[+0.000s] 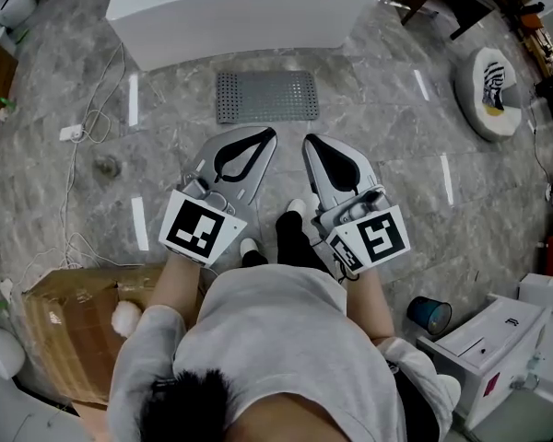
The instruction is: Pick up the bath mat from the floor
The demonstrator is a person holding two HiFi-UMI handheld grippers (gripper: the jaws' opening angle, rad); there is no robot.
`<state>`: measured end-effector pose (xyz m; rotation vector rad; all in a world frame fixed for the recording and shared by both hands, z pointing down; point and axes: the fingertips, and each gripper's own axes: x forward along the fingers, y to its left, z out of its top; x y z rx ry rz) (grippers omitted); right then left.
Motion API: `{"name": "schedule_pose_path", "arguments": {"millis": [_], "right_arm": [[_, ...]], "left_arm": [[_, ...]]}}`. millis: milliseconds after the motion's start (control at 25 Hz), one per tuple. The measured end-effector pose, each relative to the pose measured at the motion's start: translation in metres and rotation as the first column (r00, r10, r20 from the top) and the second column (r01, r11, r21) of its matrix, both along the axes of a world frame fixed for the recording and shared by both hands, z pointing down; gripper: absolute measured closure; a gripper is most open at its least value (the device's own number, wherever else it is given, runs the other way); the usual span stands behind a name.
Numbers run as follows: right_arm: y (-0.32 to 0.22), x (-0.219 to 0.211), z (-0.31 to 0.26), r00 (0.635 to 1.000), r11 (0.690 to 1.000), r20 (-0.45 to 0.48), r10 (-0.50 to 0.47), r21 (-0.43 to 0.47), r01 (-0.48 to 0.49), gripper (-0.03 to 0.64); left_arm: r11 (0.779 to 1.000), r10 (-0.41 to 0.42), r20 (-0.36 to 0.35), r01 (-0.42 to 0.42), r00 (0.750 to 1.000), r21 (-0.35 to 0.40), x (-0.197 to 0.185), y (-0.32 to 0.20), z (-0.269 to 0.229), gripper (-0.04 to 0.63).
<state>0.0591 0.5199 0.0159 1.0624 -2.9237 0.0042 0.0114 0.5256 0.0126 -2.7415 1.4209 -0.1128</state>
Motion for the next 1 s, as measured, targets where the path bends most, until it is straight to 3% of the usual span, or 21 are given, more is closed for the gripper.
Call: {"name": "schedule_pose_path", "arguments": {"millis": [400, 1000], "right_arm": [[-0.093, 0.022, -0.004, 0.998, 0.998, 0.022, -0.06, -0.005, 0.06, 0.617], [-0.201, 0.082, -0.003, 0.986, 0.986, 0.034, -0.166, -0.007, 0.167, 0.617]], "left_arm": [[0.998, -0.067, 0.029, 0.066, 0.997, 0.019, 0.017, -0.091, 0.0, 0.595], [0.984, -0.174, 0.015, 0.174, 0.985, 0.029, 0.079, -0.201, -0.004, 0.595]]}}
